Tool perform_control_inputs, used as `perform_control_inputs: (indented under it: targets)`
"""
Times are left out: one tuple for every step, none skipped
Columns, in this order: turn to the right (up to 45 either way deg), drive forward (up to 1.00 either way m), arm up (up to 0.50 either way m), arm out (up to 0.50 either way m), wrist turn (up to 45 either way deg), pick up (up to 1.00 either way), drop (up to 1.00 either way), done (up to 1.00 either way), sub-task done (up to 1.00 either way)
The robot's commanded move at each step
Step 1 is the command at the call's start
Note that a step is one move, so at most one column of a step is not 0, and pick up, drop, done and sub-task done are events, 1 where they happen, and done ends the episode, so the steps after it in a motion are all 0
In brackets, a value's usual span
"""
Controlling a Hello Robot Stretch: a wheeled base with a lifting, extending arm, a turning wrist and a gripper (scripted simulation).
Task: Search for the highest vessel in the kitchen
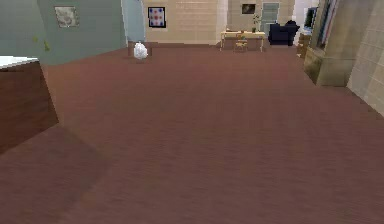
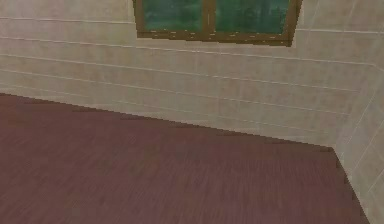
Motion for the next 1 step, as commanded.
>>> perform_control_inputs:
  targets:
    - [0.0,0.35,0.00,0.00,0.0,0.00,0.00,0.00,0.00]
